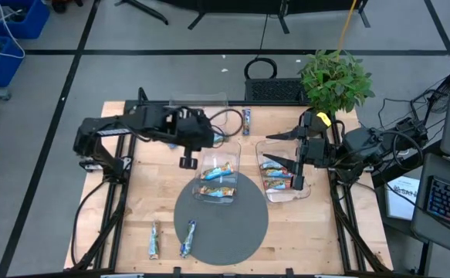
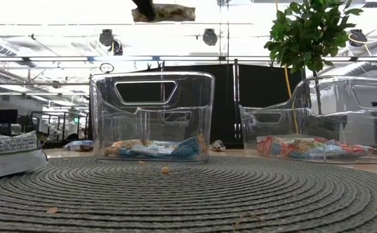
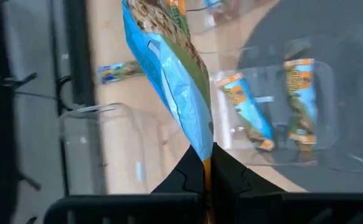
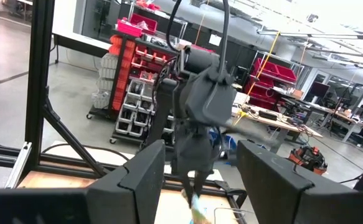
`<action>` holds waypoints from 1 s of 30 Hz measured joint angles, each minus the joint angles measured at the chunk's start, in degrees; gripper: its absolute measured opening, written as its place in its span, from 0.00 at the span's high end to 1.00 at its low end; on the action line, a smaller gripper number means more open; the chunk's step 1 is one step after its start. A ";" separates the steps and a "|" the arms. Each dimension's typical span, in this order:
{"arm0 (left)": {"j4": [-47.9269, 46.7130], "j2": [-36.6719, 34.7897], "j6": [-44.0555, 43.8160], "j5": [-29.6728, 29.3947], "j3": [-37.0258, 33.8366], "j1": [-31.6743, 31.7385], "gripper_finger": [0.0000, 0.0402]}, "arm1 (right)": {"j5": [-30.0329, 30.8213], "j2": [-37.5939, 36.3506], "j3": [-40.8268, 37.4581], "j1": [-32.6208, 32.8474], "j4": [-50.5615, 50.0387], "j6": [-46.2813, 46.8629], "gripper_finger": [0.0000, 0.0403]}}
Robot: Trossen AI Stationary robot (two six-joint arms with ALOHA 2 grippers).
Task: Pick and place Granola Bars by type
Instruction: Put the yellow granola bar into the bottom left transparent bin
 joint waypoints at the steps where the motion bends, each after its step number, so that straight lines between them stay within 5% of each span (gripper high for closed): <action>1: 0.04 0.42 0.05 1.08 -0.06 -0.02 0.98 | 0.00 0.00 0.00 0.01 0.00 -0.18 0.52; 30: 22.10 1.45 -3.27 6.79 -25.01 -3.30 0.98 | 0.00 0.00 0.00 0.00 -0.03 -1.55 0.52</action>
